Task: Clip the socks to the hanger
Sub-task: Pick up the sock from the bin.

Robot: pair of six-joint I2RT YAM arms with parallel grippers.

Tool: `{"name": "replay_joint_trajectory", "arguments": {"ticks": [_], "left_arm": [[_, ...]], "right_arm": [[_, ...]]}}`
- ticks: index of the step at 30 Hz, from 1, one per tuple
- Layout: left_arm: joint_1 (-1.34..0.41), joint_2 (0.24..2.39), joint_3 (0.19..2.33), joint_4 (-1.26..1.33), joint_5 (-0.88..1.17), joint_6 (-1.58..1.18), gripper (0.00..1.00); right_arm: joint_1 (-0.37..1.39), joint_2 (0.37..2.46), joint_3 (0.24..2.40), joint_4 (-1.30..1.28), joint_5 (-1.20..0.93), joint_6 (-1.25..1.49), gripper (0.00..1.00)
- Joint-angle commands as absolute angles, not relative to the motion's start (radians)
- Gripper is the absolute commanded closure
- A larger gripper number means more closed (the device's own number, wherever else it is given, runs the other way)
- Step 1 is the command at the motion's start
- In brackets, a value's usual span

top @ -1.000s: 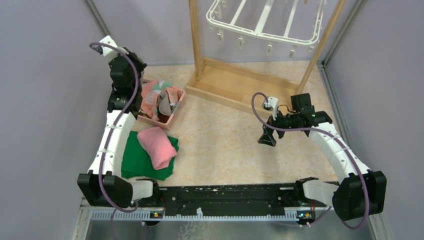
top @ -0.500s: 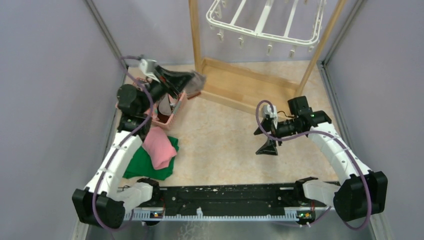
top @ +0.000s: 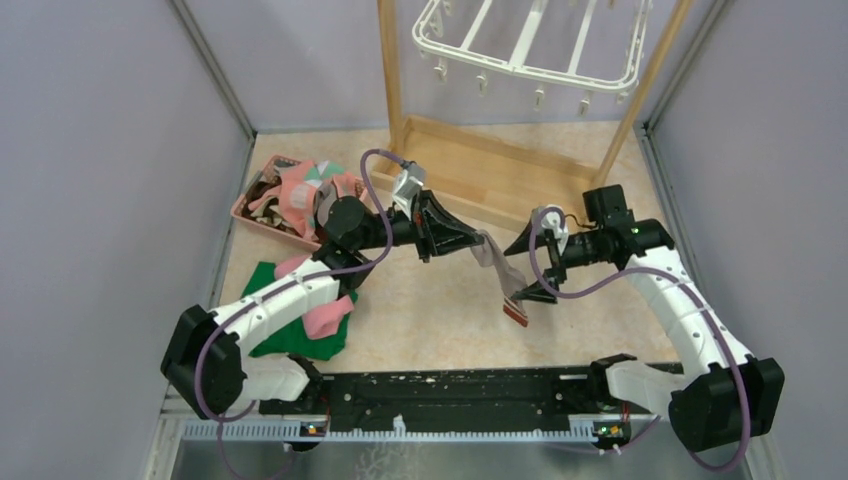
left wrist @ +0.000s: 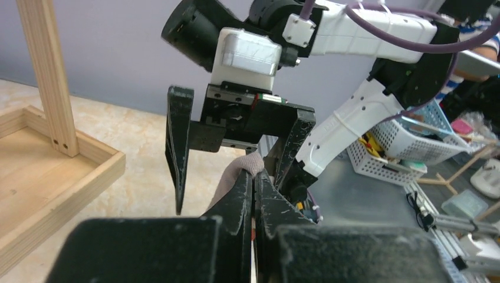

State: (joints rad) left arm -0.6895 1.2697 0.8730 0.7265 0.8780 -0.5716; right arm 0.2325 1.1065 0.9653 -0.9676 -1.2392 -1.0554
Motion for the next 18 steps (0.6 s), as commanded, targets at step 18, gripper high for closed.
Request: {"name": "replay_joint_trajectory", "arguments": {"ticks": [18], "left_arm": [[-0.755, 1.375, 0.754, 1.132, 0.640, -0.880, 1.00]], "right_arm": [[0.356, 1.153, 0.919, -0.451, -1.127, -0.554, 0.34]]}}
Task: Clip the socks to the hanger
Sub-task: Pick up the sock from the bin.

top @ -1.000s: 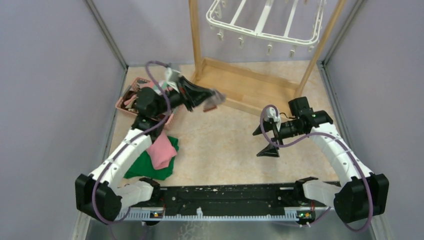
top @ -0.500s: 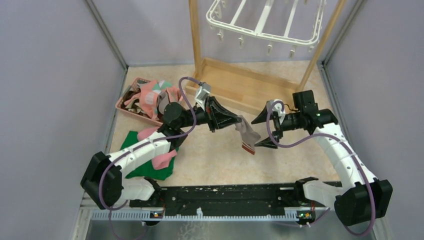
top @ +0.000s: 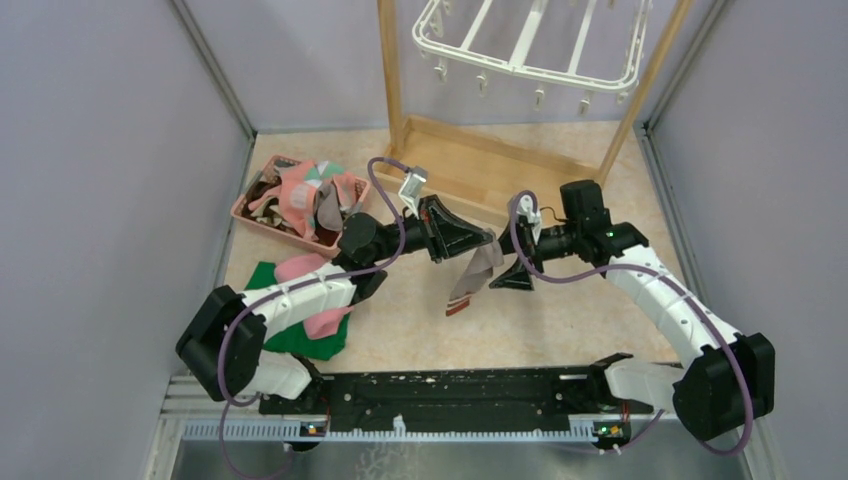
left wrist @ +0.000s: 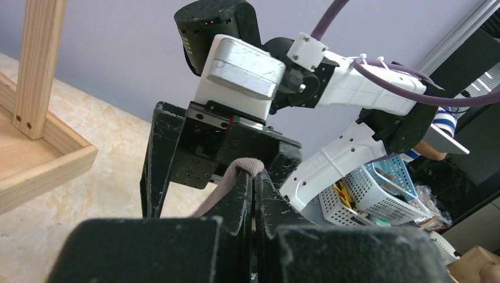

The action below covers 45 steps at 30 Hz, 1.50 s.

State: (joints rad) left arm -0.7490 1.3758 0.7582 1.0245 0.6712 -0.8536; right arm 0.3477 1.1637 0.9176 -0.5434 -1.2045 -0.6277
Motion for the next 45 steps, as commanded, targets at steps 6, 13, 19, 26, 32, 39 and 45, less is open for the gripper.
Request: {"name": "replay_joint_trajectory", "arguments": {"ticks": [6, 13, 19, 26, 32, 39, 45], "left_arm": [[-0.755, 1.404, 0.769, 1.165, 0.695, -0.912, 1.00], [-0.738, 1.381, 0.733, 1.081, 0.709, -0.814, 0.79], [-0.698, 1.235, 0.614, 0.894, 0.665, -0.510, 0.35], [-0.701, 1.050, 0.414, 0.909, 0.760, -0.258, 0.11], [-0.713, 1.056, 0.310, 0.974, 0.825, -0.205, 0.08], [-0.836, 1.258, 0.301, 1.054, 0.698, -0.073, 0.06], [-0.900, 1.429, 0.417, 1.080, 0.630, 0.007, 0.07]], "right_arm": [[0.356, 1.146, 0.923, -0.459, -1.114, -0.559, 0.91], [0.356, 1.123, 1.047, -0.774, -1.097, -0.783, 1.00], [0.335, 1.036, 1.039, -0.835, -1.046, -0.845, 1.00], [0.322, 1.028, 1.076, -0.896, -1.065, -0.886, 1.00], [0.301, 1.029, 1.095, -0.926, -1.099, -0.904, 1.00], [0.281, 1.048, 1.097, -0.931, -1.183, -0.891, 1.00], [0.281, 1.054, 1.090, -0.923, -1.183, -0.887, 1.00]]}}
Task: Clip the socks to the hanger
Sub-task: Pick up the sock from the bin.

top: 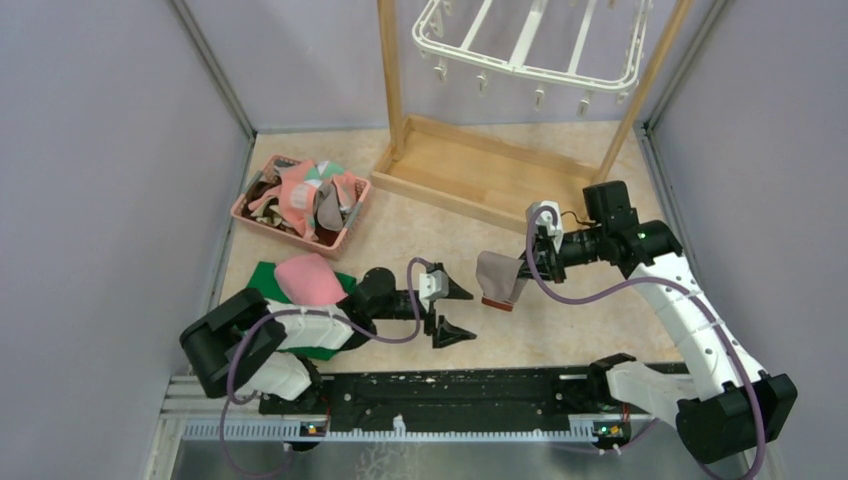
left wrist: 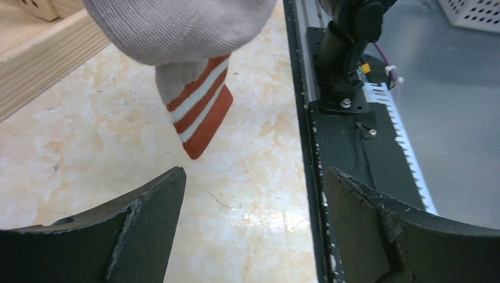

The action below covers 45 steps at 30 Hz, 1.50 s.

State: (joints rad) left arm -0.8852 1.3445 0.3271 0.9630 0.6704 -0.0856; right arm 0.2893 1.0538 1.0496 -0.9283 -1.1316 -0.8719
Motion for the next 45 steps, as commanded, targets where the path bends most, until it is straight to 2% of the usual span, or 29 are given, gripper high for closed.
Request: {"name": "replay_joint_trajectory", "arguments": {"ticks": [1, 11, 16, 20, 23, 26, 30, 35, 37, 41, 45], "left_arm": [[-0.900, 1.471, 0.431, 1.116, 0.639, 0.002, 0.08], [-0.900, 1.687, 0.480, 1.378, 0.591, -0.162, 0.23], [-0.900, 1.769, 0.490, 1.567, 0.657, -0.282, 0.38], [-0.899, 1.807, 0.477, 1.687, 0.667, -0.352, 0.41], [-0.899, 1.821, 0.479, 1.718, 0.674, -0.387, 0.51], [-0.899, 1.843, 0.485, 1.760, 0.682, -0.432, 0.69], [-0.898, 1.856, 0.495, 1.792, 0.688, -0.485, 0.73], [-0.889, 1.856, 0.508, 1.793, 0.694, -0.556, 0.92], [-0.882, 1.850, 0.509, 1.792, 0.697, -0.583, 0.90], [-0.878, 1.837, 0.505, 1.793, 0.696, -0.598, 0.71], [-0.876, 1.841, 0.513, 1.793, 0.695, -0.608, 0.60]], "right_arm": [[0.281, 1.053, 1.088, -0.924, -1.183, -0.888, 1.00], [0.281, 1.051, 1.082, -0.924, -1.183, -0.895, 1.00], [0.281, 1.052, 1.077, -0.922, -1.181, -0.896, 1.00], [0.281, 1.052, 1.075, -0.920, -1.178, -0.897, 1.00], [0.281, 1.054, 1.076, -0.922, -1.181, -0.898, 1.00], [0.281, 1.055, 1.074, -0.923, -1.183, -0.900, 1.00], [0.281, 1.058, 1.075, -0.923, -1.183, -0.903, 1.00], [0.282, 1.061, 1.073, -0.923, -1.180, -0.906, 1.00], [0.282, 1.063, 1.073, -0.923, -1.179, -0.906, 1.00], [0.285, 1.065, 1.072, -0.923, -1.178, -0.907, 1.00], [0.287, 1.067, 1.072, -0.924, -1.177, -0.908, 1.00]]}}
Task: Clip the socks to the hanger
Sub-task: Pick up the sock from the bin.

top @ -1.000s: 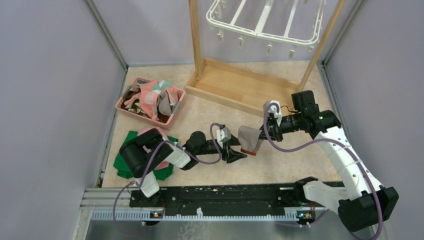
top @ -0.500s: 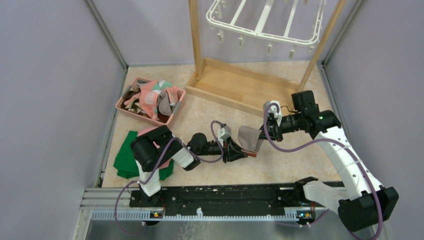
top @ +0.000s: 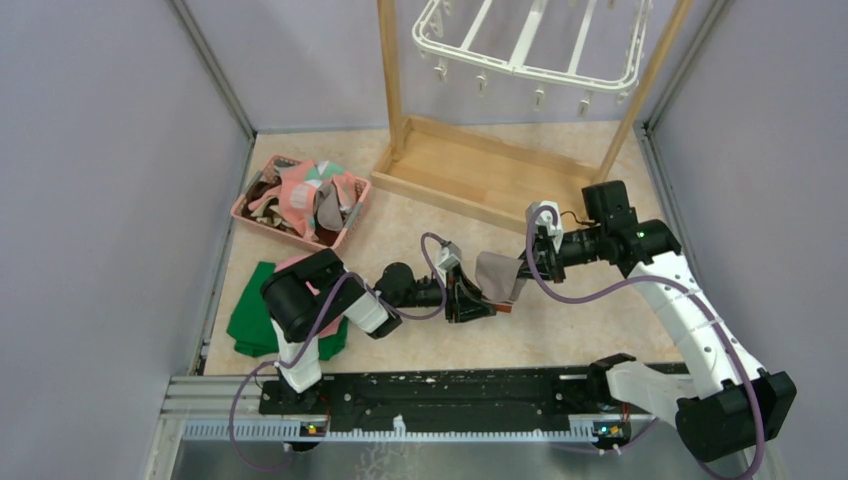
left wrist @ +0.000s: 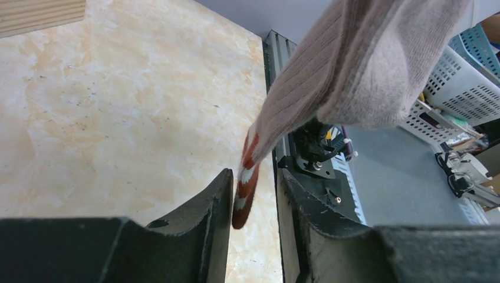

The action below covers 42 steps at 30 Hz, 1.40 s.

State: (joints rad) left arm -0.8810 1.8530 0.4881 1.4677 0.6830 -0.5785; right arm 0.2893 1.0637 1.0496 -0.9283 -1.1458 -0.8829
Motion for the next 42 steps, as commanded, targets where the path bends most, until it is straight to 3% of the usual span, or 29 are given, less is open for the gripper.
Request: {"name": "replay_joint_trajectory", "arguments": {"ticks": [1, 12, 14, 17, 19, 21, 25, 28, 31, 36, 42], "left_arm": [[-0.876, 1.842, 0.515, 1.793, 0.691, -0.610, 0.57], [-0.867, 1.837, 0.549, 1.792, 0.693, -0.676, 0.58], [-0.866, 1.831, 0.549, 1.793, 0.699, -0.684, 0.68], [-0.857, 1.825, 0.548, 1.793, 0.713, -0.718, 0.95], [-0.844, 1.822, 0.541, 1.792, 0.710, -0.771, 1.00], [-0.822, 1.821, 0.534, 1.792, 0.708, -0.845, 1.00], [-0.748, 1.844, 0.514, 1.793, 0.715, -1.151, 1.00], [-0.683, 1.899, 0.511, 1.793, 0.762, -1.394, 1.00], [-0.651, 1.942, 0.482, 1.793, 0.773, -1.525, 1.00], [-0.650, 1.904, 0.465, 1.735, 0.769, -1.480, 1.00], [-0.683, 1.630, 0.500, 1.366, 0.744, -0.877, 1.00]], "right_arm": [[0.286, 1.068, 1.072, -0.924, -1.177, -0.908, 1.00], [0.288, 1.067, 1.069, -0.920, -1.172, -0.908, 1.00], [0.287, 1.065, 1.067, -0.919, -1.170, -0.908, 1.00], [0.287, 1.065, 1.065, -0.912, -1.165, -0.903, 1.00], [0.287, 1.063, 1.063, -0.900, -1.157, -0.890, 1.00], [0.286, 1.062, 1.056, -0.880, -1.138, -0.868, 0.92], [0.287, 1.054, 1.042, -0.820, -1.053, -0.818, 0.53], [0.283, 1.037, 1.035, -0.790, -0.968, -0.800, 0.39], [0.272, 1.011, 1.032, -0.760, -0.886, -0.792, 0.36], [0.253, 0.986, 1.028, -0.767, -0.881, -0.839, 0.34], [0.277, 1.025, 0.979, -0.799, -1.111, -0.919, 0.32]]}}
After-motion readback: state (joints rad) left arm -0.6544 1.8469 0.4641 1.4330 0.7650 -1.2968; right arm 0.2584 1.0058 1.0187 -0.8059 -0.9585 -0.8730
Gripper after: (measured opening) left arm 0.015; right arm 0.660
